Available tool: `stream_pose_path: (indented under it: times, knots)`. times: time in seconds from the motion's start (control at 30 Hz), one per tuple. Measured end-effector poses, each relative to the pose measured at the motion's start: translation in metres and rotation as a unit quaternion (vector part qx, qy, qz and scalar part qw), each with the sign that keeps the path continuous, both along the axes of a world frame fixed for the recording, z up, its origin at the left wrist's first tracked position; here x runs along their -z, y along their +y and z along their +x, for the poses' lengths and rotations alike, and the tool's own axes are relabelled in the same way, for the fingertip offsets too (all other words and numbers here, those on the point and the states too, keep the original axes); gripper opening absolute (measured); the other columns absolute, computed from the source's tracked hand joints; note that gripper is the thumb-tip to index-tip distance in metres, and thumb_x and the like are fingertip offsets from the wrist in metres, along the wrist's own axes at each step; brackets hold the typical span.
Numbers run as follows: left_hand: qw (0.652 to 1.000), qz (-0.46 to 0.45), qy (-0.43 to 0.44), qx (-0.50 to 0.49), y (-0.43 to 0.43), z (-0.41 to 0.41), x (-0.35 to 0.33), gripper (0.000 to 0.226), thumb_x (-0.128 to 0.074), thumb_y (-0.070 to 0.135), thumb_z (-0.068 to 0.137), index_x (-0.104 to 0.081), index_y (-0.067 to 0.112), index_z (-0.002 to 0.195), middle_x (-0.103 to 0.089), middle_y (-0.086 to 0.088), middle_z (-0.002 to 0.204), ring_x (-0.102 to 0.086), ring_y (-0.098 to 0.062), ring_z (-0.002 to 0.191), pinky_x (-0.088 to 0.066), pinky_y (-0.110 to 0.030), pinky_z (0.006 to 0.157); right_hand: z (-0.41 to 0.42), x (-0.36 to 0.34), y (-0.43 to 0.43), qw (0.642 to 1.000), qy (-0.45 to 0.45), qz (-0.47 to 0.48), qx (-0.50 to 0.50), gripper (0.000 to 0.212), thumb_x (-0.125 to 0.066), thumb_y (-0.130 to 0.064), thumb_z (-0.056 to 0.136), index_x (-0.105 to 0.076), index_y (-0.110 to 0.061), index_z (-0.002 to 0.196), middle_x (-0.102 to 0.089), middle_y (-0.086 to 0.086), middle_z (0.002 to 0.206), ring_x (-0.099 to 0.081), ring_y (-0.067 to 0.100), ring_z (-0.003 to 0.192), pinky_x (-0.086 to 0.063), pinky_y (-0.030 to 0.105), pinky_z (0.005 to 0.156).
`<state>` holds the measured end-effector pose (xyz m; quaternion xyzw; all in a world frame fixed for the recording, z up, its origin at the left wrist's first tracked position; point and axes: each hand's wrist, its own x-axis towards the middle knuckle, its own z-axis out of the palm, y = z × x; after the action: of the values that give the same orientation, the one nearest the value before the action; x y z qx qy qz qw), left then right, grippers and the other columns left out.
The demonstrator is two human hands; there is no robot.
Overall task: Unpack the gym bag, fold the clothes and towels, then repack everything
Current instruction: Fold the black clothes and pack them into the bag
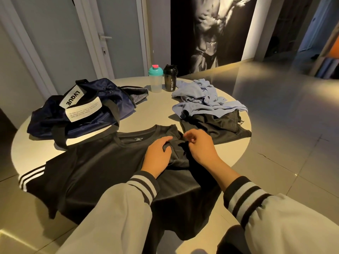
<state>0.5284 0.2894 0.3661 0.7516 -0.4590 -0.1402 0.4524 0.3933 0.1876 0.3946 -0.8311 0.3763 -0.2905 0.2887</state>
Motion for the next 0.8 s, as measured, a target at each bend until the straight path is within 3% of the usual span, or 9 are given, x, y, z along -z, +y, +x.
stream_pose_path:
  times: [0.1, 0.2, 0.27, 0.33, 0.47, 0.6, 0.67, 0.73, 0.8]
  knots:
    - [1.0, -0.006, 0.002, -0.008, -0.001, -0.001, -0.002, 0.046, -0.047, 0.001, 0.099, -0.06, 0.025, 0.136, -0.056, 0.003, 0.142, -0.05, -0.011, 0.129, -0.033, -0.019, 0.107, 0.001, 0.01, -0.003, 0.992, 0.102, -0.021, -0.077, 0.03, -0.06, -0.007, 0.092, -0.073, -0.014, 0.118, -0.068, 0.005, 0.123, -0.059, 0.021, 0.119, -0.041, 0.022, 0.098]
    - [0.999, -0.025, 0.038, -0.022, -0.001, -0.001, -0.004, 0.051, -0.044, -0.007, 0.095, -0.062, 0.024, 0.13, -0.055, 0.006, 0.136, -0.046, -0.004, 0.12, -0.031, -0.017, 0.102, 0.006, 0.014, 0.0, 0.968, 0.229, -0.043, -0.098, 0.047, -0.056, -0.032, 0.097, -0.053, -0.027, 0.143, -0.042, 0.003, 0.154, -0.032, 0.025, 0.143, -0.032, 0.044, 0.112]
    - [0.998, -0.037, 0.04, -0.028, 0.0, -0.001, -0.004, 0.048, -0.044, -0.007, 0.095, -0.063, 0.024, 0.126, -0.055, 0.008, 0.13, -0.046, -0.003, 0.117, -0.033, -0.018, 0.102, 0.008, 0.011, -0.005, 0.952, 0.292, -0.023, -0.093, 0.058, -0.052, -0.042, 0.098, -0.039, -0.024, 0.151, -0.027, 0.0, 0.161, -0.021, 0.026, 0.149, -0.026, 0.052, 0.111]
    - [0.999, -0.039, 0.025, -0.019, 0.0, -0.002, -0.002, 0.043, -0.046, -0.002, 0.096, -0.066, 0.023, 0.124, -0.056, 0.011, 0.127, -0.047, -0.002, 0.116, -0.036, -0.021, 0.106, 0.007, 0.009, -0.01, 0.941, 0.33, -0.023, -0.076, 0.058, -0.046, -0.046, 0.1, -0.036, -0.018, 0.15, -0.024, 0.0, 0.161, -0.017, 0.024, 0.15, -0.025, 0.054, 0.109]
    - [0.999, -0.001, -0.037, -0.004, -0.004, -0.002, 0.004, 0.029, -0.047, 0.023, 0.103, -0.066, 0.028, 0.124, -0.062, 0.007, 0.127, -0.052, -0.011, 0.12, -0.042, -0.032, 0.108, 0.003, 0.015, -0.02, 0.945, 0.326, -0.035, 0.013, 0.033, -0.036, -0.034, 0.103, -0.046, -0.012, 0.125, -0.044, 0.005, 0.132, -0.034, 0.026, 0.135, -0.028, 0.056, 0.106]
    - [0.997, 0.045, -0.064, -0.014, -0.004, -0.003, 0.003, 0.026, -0.045, 0.045, 0.102, -0.066, 0.034, 0.112, -0.055, 0.009, 0.117, -0.045, -0.013, 0.116, -0.045, -0.038, 0.101, 0.007, 0.017, -0.016, 0.938, 0.337, -0.07, 0.041, 0.042, -0.04, -0.036, 0.1, -0.044, -0.012, 0.134, -0.041, 0.008, 0.141, -0.026, 0.027, 0.141, -0.022, 0.054, 0.11]
    - [0.994, 0.064, -0.087, -0.016, -0.005, -0.003, 0.004, 0.022, -0.051, 0.047, 0.099, -0.067, 0.035, 0.107, -0.054, 0.01, 0.118, -0.044, -0.013, 0.116, -0.045, -0.039, 0.1, 0.01, 0.014, -0.012, 0.953, 0.285, -0.106, 0.006, 0.043, -0.046, -0.036, 0.099, -0.045, -0.015, 0.136, -0.041, 0.005, 0.144, -0.028, 0.026, 0.141, -0.026, 0.05, 0.107]
    - [0.992, 0.067, -0.107, -0.012, -0.006, -0.001, 0.005, 0.015, -0.058, 0.041, 0.096, -0.067, 0.033, 0.105, -0.054, 0.01, 0.122, -0.044, -0.013, 0.12, -0.045, -0.036, 0.101, 0.014, 0.011, -0.01, 0.965, 0.238, -0.085, -0.069, 0.037, -0.05, -0.037, 0.099, -0.051, -0.015, 0.129, -0.048, 0.003, 0.135, -0.042, 0.027, 0.131, -0.035, 0.046, 0.101]
    - [0.99, 0.08, -0.119, -0.005, -0.008, 0.002, 0.008, 0.026, -0.059, 0.033, 0.097, -0.066, 0.029, 0.122, -0.053, 0.007, 0.136, -0.041, -0.015, 0.132, -0.039, -0.035, 0.11, 0.014, 0.01, -0.01, 0.961, 0.245, -0.041, -0.12, 0.041, -0.055, -0.038, 0.098, -0.055, -0.013, 0.13, -0.049, 0.006, 0.138, -0.045, 0.028, 0.131, -0.039, 0.044, 0.105]
